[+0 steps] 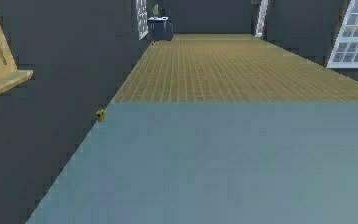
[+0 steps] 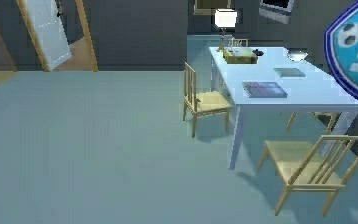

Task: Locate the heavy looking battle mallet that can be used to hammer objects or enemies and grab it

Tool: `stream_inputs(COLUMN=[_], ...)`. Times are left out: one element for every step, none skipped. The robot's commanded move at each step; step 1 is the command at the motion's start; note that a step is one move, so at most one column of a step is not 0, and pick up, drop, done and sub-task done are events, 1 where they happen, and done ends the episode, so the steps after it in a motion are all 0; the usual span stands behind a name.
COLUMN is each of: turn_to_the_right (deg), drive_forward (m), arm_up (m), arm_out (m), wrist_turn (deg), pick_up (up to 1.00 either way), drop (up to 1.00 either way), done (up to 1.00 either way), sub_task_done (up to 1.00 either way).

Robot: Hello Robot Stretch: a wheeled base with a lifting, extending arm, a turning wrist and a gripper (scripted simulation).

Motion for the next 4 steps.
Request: stream_inputs(turn_to_the_right=[45.0, 18.0, 0.0, -45.0], drive_forward=[0.0, 0.0, 0.2, 0.0], arm_up=[0.0, 0.0, 0.0, 0.0], arm_out=[0.0, 0.0, 0.0, 0.0], wrist_turn=[0.0, 0.0, 0.0, 0.0], pick_up=[0.0, 0.0, 0.0, 0.0], drop=[0.0, 0.0, 0.0, 0.0], done=[0.0, 0.0, 0.0, 0.0], sub_task_done=[0.0, 0.0, 0.0, 0.0])
